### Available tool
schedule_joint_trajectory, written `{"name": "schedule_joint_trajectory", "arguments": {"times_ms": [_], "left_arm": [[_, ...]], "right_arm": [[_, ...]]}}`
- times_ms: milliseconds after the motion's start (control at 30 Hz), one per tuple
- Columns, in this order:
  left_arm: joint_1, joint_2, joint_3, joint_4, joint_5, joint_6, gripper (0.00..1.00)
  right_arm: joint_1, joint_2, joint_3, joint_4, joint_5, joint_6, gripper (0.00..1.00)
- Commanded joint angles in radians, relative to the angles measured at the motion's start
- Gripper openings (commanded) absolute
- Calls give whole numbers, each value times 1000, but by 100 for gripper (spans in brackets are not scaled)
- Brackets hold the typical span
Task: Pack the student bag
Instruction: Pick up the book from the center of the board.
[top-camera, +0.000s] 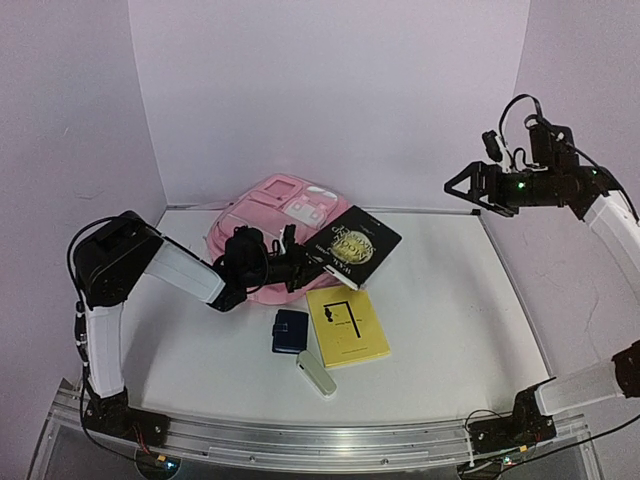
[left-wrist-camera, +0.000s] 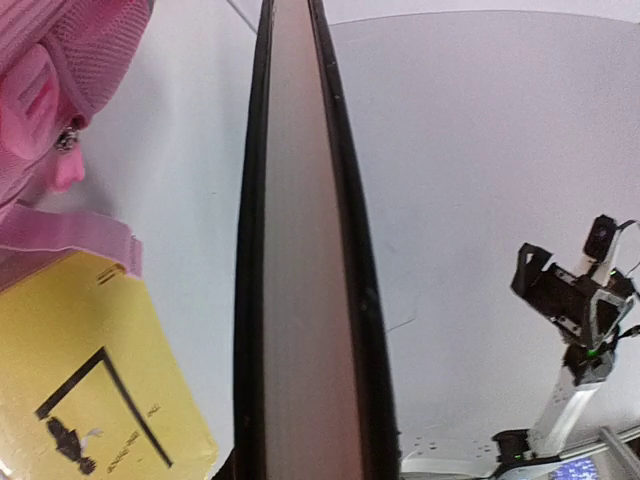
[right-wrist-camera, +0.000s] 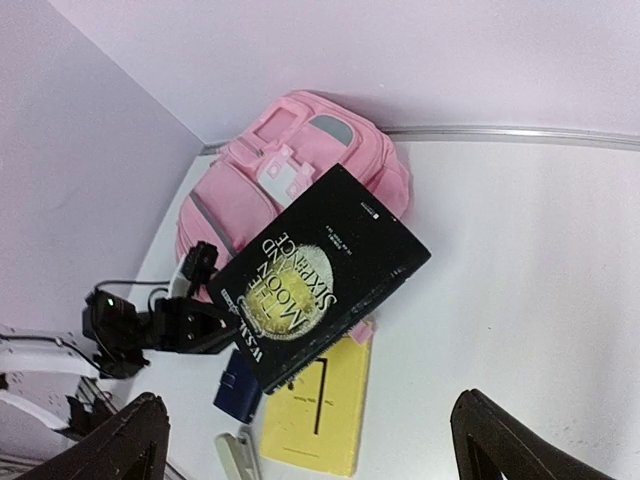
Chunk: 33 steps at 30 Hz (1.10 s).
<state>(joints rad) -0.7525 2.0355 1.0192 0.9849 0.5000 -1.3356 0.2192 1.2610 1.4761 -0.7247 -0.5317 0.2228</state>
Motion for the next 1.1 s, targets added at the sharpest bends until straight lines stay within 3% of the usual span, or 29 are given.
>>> {"name": "schedule_joint_trajectory", "arguments": {"times_ms": [0,133,467,600,867,933,1067], "left_arm": [[-13,-276,43,-206,43,321,0],[-10,-399,84,-523,82,565,0],[-9,-565,103,-812,415,827,0],[-10,-620,98,-840,479,852,0],[-11,-626,86,-738,552,783,0],[-11,-625,79,-709,551,763,0],[-11,-614,69,-658,521,717,0]], "right_arm": [[-13,10,2,-125,-65,-197,98],[-20,71,31,-205,-189,-319,98],[-25,254,191,-468,-426,-603,98],[-8,277,195,-507,-520,-645,98],[122,325,151,-517,-525,-672,98],[138,341,158,-514,-536,-667,92],[180,368,186,-510,-563,-644,51]]}}
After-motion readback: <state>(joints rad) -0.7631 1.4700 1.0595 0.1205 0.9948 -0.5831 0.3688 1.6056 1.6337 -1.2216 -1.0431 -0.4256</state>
